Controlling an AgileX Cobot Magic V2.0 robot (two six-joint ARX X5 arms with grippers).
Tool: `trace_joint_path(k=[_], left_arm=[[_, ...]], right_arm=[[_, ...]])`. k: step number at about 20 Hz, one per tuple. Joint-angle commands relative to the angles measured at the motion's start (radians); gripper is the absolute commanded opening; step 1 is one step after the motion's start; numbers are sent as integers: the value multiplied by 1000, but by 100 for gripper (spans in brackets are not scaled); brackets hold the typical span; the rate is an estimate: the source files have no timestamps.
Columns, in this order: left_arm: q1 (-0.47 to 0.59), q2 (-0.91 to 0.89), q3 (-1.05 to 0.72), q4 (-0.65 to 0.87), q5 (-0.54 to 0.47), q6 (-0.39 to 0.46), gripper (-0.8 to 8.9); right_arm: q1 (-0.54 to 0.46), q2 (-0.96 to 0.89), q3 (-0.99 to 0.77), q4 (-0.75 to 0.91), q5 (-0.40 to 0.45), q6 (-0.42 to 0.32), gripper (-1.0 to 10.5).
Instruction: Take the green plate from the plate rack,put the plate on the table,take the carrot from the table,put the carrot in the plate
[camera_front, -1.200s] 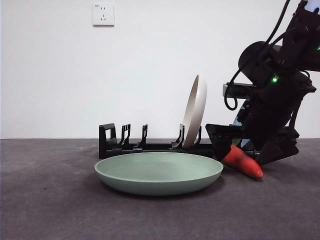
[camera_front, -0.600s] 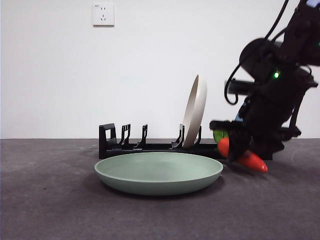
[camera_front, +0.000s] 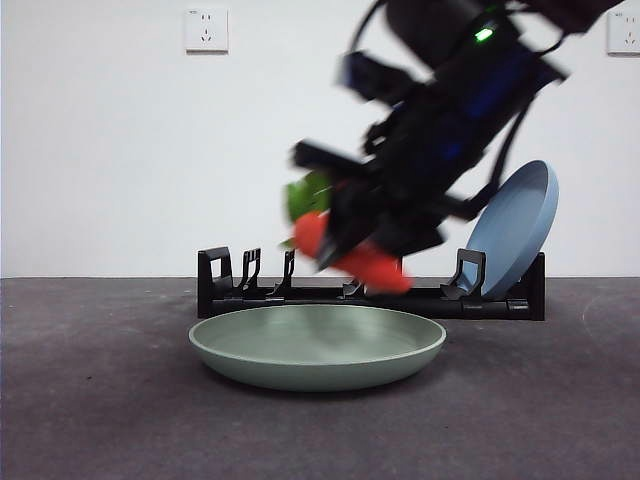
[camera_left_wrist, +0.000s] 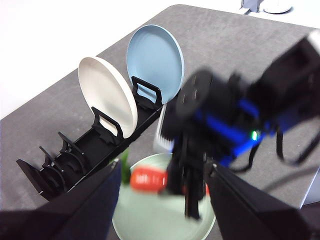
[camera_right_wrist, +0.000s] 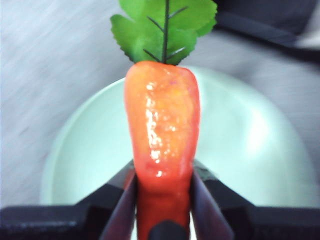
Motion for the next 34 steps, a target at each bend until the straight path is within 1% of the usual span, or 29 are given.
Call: trace_joint_path(k=[1,3,4,9,10,11,12,13,14,16,20,22,24,25,28,30,31,32,34], left_arm=[[-1,0,-6,3,-2,-11,284],[-1,0,-6,3,-2,-11,284],[-1,0,-6,3,-2,-11,284],[-1,0,-6,-7,-2,-12,284],[-1,0,-6,-9,-2,-12,284],[-1,0,-6,-12,-2,-12,284],[-1,0,-6,-17,-2,-12,284],[-1,0,-6,-20,-2,-12,284],[-1,0,-6,-21,-2,-12,284],[-1,0,-6,-21,-2,-12,284],[-1,0,-6,-22,-2,-11,284],[-1,0,-6,-22,-3,-11,284],[-1,0,-6,-26,-2,-11,283],[-1,0,-6,-33,-2,-11,283],[-1,0,-6,-80,2,-11,283],[-1,0,-6,-113,6,-17,283],[-1,0,-6,-128,6,-34,283],[-1,0,-6,-146,19,-43,283],[-1,0,-6,-192,75,-68,283]], right_arm=[[26,68,-5,53,6,27,-16],[32,122,-5,88,13,37,-16],[32,146,-5,94,31,36,-16],[32,200,-5,95,32,36,-14],[34,200,-5,95,29,36,20],[35,198,-5,97,29,36,97],[35,192,-5,97,31,36,252],[34,189,-5,98,36,36,354],[34,180,-5,97,43,36,430],[34,158,-4,97,51,35,477],[34,38,-2,54,52,34,477],[34,-67,-2,-27,51,32,476],[35,-200,-2,-156,47,31,474],[35,-271,-2,-235,43,27,473],[34,-479,-2,-496,-6,25,472],[34,-600,-2,-665,-6,25,472],[35,-652,-2,-740,-14,26,472],[34,-695,-2,-807,-38,26,472],[34,-768,-2,-917,-93,26,471]])
